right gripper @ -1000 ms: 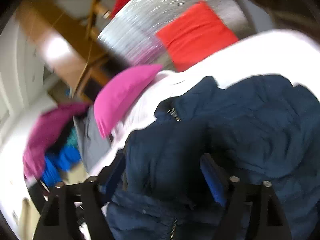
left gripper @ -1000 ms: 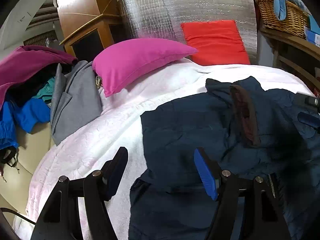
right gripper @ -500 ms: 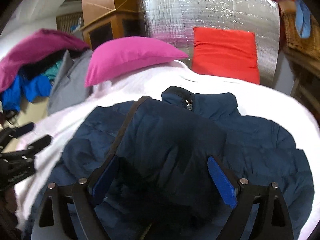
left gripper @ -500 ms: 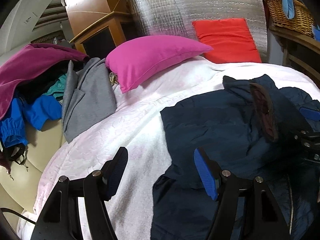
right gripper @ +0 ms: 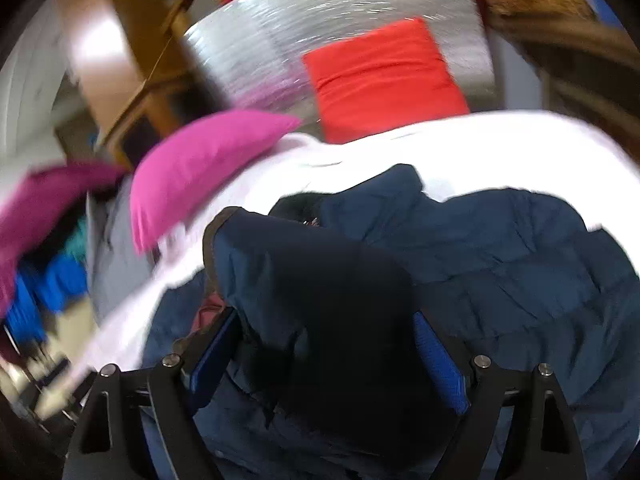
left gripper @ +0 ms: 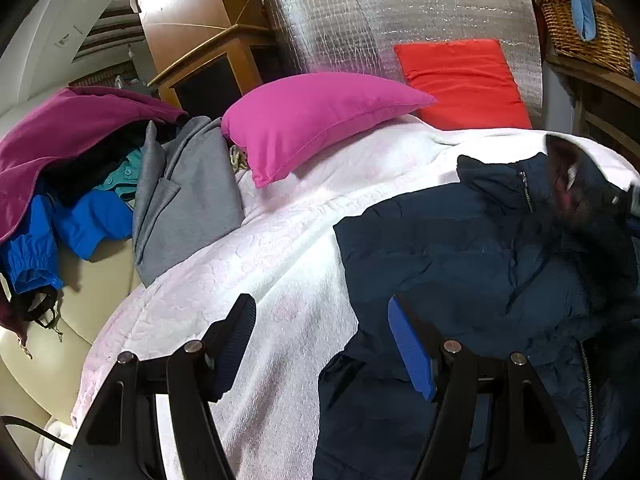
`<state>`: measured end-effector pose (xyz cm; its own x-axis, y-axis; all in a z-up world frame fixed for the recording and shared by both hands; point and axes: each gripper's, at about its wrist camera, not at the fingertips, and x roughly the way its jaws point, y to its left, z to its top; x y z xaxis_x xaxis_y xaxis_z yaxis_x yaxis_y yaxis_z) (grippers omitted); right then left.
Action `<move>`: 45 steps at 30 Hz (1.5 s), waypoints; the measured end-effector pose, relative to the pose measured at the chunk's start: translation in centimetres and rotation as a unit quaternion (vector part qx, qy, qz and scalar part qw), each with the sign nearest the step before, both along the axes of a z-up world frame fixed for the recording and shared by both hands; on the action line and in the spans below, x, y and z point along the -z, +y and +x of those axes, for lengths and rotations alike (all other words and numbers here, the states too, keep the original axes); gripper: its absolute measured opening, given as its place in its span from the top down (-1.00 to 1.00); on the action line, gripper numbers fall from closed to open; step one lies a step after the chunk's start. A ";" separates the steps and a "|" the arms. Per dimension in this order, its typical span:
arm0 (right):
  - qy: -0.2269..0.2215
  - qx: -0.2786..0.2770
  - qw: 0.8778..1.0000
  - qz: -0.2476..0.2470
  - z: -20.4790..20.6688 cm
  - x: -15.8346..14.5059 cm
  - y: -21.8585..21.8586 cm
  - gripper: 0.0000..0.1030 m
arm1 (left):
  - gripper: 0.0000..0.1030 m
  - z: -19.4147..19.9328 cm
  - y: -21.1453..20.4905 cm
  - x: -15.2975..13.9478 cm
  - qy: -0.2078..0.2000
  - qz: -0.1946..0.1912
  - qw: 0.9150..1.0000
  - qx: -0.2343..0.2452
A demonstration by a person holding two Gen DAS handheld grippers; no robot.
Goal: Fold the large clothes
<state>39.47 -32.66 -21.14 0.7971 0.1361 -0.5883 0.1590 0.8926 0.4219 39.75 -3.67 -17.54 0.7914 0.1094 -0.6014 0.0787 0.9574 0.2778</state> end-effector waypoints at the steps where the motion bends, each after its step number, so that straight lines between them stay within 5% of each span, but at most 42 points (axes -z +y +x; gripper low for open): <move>1: -0.004 0.011 1.000 0.027 -0.2 -0.1 -1.0 -0.72 | -0.35 0.0 0.0 0.0 0.000 0.000 1.000 0.000; 7: 0.000 0.087 0.986 0.140 -1.4 1.1 -6.6 -0.72 | -0.35 0.1 0.2 0.0 0.000 0.000 1.000 -0.005; 11: 0.007 0.130 0.966 0.221 -2.5 2.8 -10.3 -0.72 | -0.35 0.3 0.0 0.1 0.004 0.000 1.000 -0.005; 17: -0.037 0.089 0.926 0.365 -3.7 4.2 -13.1 -0.72 | -0.35 2.3 0.9 1.9 0.069 -0.054 0.996 -0.015; 25: -0.034 0.079 0.915 0.394 -3.4 4.8 -13.6 -0.72 | -0.36 4.4 2.5 4.3 0.142 -0.156 0.976 -0.056; 27: -0.062 0.091 0.907 0.406 -4.3 4.2 -14.5 -0.73 | -0.36 4.7 3.1 4.6 0.149 -0.177 0.970 -0.070; 30: -0.074 0.112 0.912 0.387 -5.8 3.3 -15.8 -0.81 | -0.36 5.0 3.7 4.9 0.148 -0.186 0.967 -0.089; 36: 0.004 0.091 0.937 0.337 -4.6 3.8 -14.8 -0.75 | -0.36 5.4 3.1 4.9 0.147 -0.180 0.968 -0.091; 38: 0.038 0.077 0.952 0.295 -3.8 3.7 -14.1 -0.20 | -0.36 5.5 2.8 4.9 0.145 -0.181 0.969 -0.087; 39: 0.056 0.082 0.959 0.267 -3.7 3.6 -13.8 0.46 | -0.36 5.6 2.8 4.8 0.145 -0.180 0.969 -0.088; 40: 0.069 0.085 0.963 0.245 -3.7 3.7 -13.7 0.61 | -0.36 5.7 2.8 4.9 0.145 -0.181 0.969 -0.090; 45: 0.036 0.077 0.976 0.202 -5.6 1.2 -13.5 0.70 | -0.36 6.1 3.4 4.5 0.131 -0.186 0.968 -0.108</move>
